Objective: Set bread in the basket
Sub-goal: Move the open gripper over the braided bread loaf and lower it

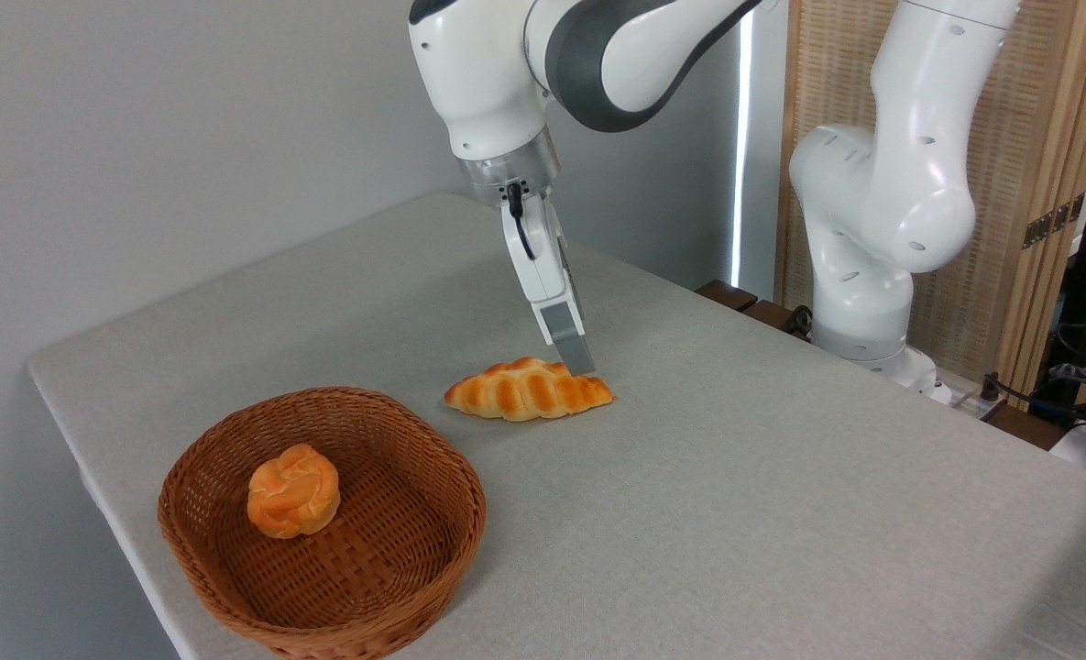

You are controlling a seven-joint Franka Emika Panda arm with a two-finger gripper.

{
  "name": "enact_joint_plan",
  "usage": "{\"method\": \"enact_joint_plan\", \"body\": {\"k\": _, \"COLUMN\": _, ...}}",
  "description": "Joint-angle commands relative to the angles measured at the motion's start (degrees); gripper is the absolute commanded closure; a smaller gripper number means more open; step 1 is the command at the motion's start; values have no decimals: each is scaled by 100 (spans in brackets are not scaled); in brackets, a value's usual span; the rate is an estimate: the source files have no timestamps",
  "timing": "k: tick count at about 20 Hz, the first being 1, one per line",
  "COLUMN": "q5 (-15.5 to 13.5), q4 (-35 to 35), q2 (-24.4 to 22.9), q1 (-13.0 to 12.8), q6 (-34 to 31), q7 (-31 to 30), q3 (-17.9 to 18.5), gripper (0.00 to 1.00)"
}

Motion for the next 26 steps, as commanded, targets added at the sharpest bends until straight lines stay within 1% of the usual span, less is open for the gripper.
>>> {"method": "enact_joint_plan", "body": {"k": 1, "q5": 68, "q4": -228, "q2": -143, "q1": -74, "q6": 128, "q7": 196, "q3": 97, "gripper": 0}}
{"method": "enact_joint_plan", "body": {"k": 4, "q5": 181, "q4": -360, "q2": -134, "q1": -74, "q6": 154, "q7": 196, "q3": 97, "gripper": 0}}
{"method": "enact_joint_plan", "body": {"k": 6, "q5": 313, "q4": -500, "q2": -134, "q1": -74, "q6": 338, "q7": 196, "q3": 97, "gripper": 0}}
{"method": "enact_joint_plan", "body": {"k": 7, "q5": 331, "q4": -562, "q2": -134, "q1": -74, "q6": 434, "q7": 196, "q3": 97, "gripper": 0}}
{"method": "enact_joint_plan", "body": {"k": 13, "q5": 331, "q4": -632, "q2": -134, "q1": -74, "q6": 549, "q7": 205, "q3": 97, "gripper": 0}}
{"method": "enact_joint_plan", "body": {"k": 17, "q5": 331, "q4": -790, "q2": -134, "q1": -74, "q6": 927, "q7": 205, "q3": 97, "gripper": 0}}
{"method": "enact_joint_plan", "body": {"k": 21, "q5": 340, "q4": -914, "q2": -126, "q1": -74, "q6": 971, "q7": 205, "q3": 97, "gripper": 0}}
{"method": "enact_joint_plan", "body": {"k": 26, "q5": 340, "q4": -914, "q2": -126, "q1": -74, "q6": 1208, "q7": 205, "q3": 97, "gripper": 0}}
